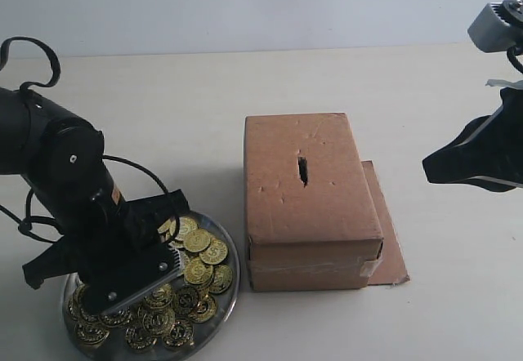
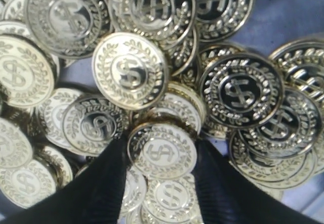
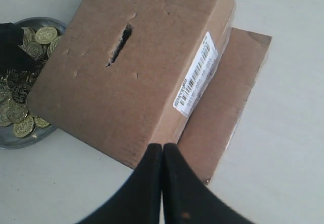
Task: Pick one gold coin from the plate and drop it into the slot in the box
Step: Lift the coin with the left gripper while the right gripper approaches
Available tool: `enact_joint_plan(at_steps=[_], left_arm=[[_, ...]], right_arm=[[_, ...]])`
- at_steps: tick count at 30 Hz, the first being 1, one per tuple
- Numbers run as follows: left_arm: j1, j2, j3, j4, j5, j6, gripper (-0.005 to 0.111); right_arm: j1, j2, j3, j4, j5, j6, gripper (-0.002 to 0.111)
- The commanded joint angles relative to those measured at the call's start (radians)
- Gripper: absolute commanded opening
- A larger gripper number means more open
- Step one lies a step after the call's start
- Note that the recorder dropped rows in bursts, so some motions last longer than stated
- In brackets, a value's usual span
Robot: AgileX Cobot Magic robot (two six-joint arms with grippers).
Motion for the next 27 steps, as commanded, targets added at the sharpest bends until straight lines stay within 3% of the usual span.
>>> enact_joint_plan(at_steps=[1,7,12,21,27], left_arm=[[-0.004,-0.036,0.0,-0.006,-0.006,-0.037,0.036],[-0.004,-0.104,0.0,-0.006,-0.01,-0.125,0.036],[-0.004,-0.184,0.0,-0.006,-0.013,-0.297,0.036],[-0.004,-0.344,0.0,-0.049,-0.022,-0.626,0.036],[-0.004,-0.433,0.0,-0.229,-0.033,-0.65,0.036]], right_arm=[[0.002,-0.008,-0.008,0.001,-0.008,-0.01,0.0],[0.002,-0.008,-0.008,0.014,-0.008,-0.01,0.0],[0.002,-0.008,-0.008,0.107,-0.01,-0.045,0.0],[0.002,-0.006,0.091,0.593,-0.07,-0.318,0.0],[0.002,-0.006,0.138,0.893,-0.051,-0.471,0.0]])
